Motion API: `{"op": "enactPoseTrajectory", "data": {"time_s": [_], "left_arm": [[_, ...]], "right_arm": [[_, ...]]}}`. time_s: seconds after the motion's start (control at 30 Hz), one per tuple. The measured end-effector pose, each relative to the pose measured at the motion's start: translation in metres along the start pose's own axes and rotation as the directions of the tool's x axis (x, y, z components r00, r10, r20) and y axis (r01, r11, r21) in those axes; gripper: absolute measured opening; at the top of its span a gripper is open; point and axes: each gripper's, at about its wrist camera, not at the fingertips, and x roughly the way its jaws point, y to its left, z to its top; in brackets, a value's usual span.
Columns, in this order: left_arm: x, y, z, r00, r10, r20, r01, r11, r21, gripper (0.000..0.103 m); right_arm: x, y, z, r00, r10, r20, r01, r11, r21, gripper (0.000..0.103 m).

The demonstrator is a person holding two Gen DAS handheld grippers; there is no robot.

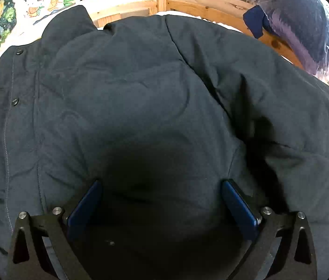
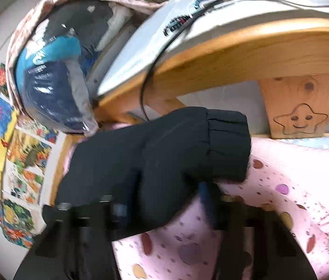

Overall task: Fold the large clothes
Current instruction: 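Lift the sleeve with the right gripper, fold it across the jacket body, release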

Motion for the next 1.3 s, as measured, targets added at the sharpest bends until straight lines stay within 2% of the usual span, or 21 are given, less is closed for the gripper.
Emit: {"op": "enactPoseTrajectory", "data": {"time_s": [0.1,0.17,0.27,0.33,0.43,0.53,0.67,0.7,0.73,0.8,0.83,0.93,0.97,1.0,1.03,1.07,1.1,1.17,1.2,1.23,1.3], "left_arm": [[-0.009,0.004,-0.001,0.999,-0.032,-0.009,0.032,0.999,-0.001,0.103],[-0.023,0.012,-0.002,0.998,-0.060,-0.022,0.060,0.998,-0.009,0.103],[-0.050,0.031,-0.006,0.994,-0.106,-0.021,0.105,0.994,-0.035,0.103],[-0.071,0.046,-0.009,0.994,-0.108,-0.004,0.108,0.993,-0.038,0.103],[-0.100,0.078,-0.018,0.994,-0.105,0.025,0.106,0.993,-0.056,0.103],[-0.123,0.121,-0.025,0.992,-0.115,0.052,0.120,0.986,-0.119,0.103],[-0.142,0.183,-0.041,0.981,-0.162,0.109,0.185,0.949,-0.255,0.103],[-0.144,0.195,-0.048,0.978,-0.172,0.122,0.200,0.939,-0.281,0.103],[-0.148,0.209,-0.056,0.973,-0.188,0.138,0.222,0.925,-0.308,0.103],[-0.153,0.232,-0.068,0.957,-0.231,0.177,0.281,0.891,-0.356,0.102],[-0.151,0.235,-0.069,0.947,-0.254,0.195,0.311,0.876,-0.369,0.102],[-0.147,0.252,-0.079,0.903,-0.354,0.244,0.425,0.818,-0.388,0.102],[-0.143,0.253,-0.080,0.888,-0.383,0.254,0.456,0.800,-0.390,0.102],[-0.139,0.254,-0.079,0.880,-0.399,0.259,0.473,0.789,-0.391,0.102],[-0.134,0.252,-0.077,0.869,-0.420,0.262,0.493,0.779,-0.386,0.102],[-0.129,0.249,-0.074,0.854,-0.449,0.262,0.518,0.769,-0.375,0.102],[-0.123,0.245,-0.069,0.845,-0.472,0.254,0.535,0.762,-0.366,0.102],[-0.116,0.242,-0.064,0.842,-0.488,0.230,0.540,0.764,-0.355,0.102],[-0.112,0.238,-0.059,0.836,-0.500,0.228,0.549,0.763,-0.341,0.102],[-0.107,0.232,-0.051,0.836,-0.503,0.218,0.548,0.772,-0.323,0.102],[-0.098,0.223,-0.039,0.857,-0.482,0.181,0.515,0.805,-0.294,0.102]], "right_arm": [[-0.006,0.024,0.004,0.998,0.015,0.053,-0.012,0.998,-0.060,0.012],[-0.017,0.043,0.007,0.995,0.021,0.103,-0.006,0.990,-0.142,0.011],[-0.037,0.085,0.012,0.980,0.062,0.188,-0.003,0.954,-0.298,0.009],[-0.049,0.120,0.011,0.969,0.109,0.222,-0.007,0.910,-0.415,0.009],[-0.062,0.179,0.000,0.953,0.218,0.212,-0.048,0.796,-0.603,0.009],[-0.065,0.241,-0.032,0.941,0.303,0.150,-0.078,0.624,-0.777,0.009],[-0.062,0.298,-0.104,0.934,0.356,0.011,-0.120,0.343,-0.932,0.009],[-0.056,0.309,-0.127,0.938,0.345,-0.038,-0.136,0.265,-0.955,0.009],[-0.057,0.313,-0.145,0.940,0.335,-0.070,-0.148,0.213,-0.966,0.009],[-0.052,0.320,-0.192,0.946,0.292,-0.140,-0.167,0.070,-0.984,0.009],[-0.053,0.318,-0.214,0.949,0.268,-0.166,-0.175,0.012,-0.984,0.009],[-0.042,0.310,-0.266,0.962,0.170,-0.212,-0.193,-0.124,-0.973,0.010],[-0.037,0.306,-0.282,0.967,0.123,-0.224,-0.202,-0.166,-0.965,0.013],[-0.031,0.301,-0.296,0.968,0.073,-0.242,-0.223,-0.202,-0.954,0.024],[-0.031,0.295,-0.307,0.965,0.037,-0.260,-0.246,-0.221,-0.944,0.033],[-0.029,0.288,-0.315,0.957,0.002,-0.292,-0.283,-0.234,-0.930,0.053],[-0.033,0.282,-0.321,0.952,0.000,-0.305,-0.296,-0.242,-0.924,0.056],[-0.043,0.275,-0.324,0.953,0.018,-0.302,-0.288,-0.255,-0.923,0.059],[-0.050,0.273,-0.321,0.947,0.022,-0.320,-0.305,-0.241,-0.921,0.062],[-0.054,0.271,-0.318,0.941,0.022,-0.338,-0.325,-0.222,-0.919,0.063],[-0.066,0.262,-0.306,0.919,0.027,-0.392,-0.384,-0.155,-0.910,0.065]]}}
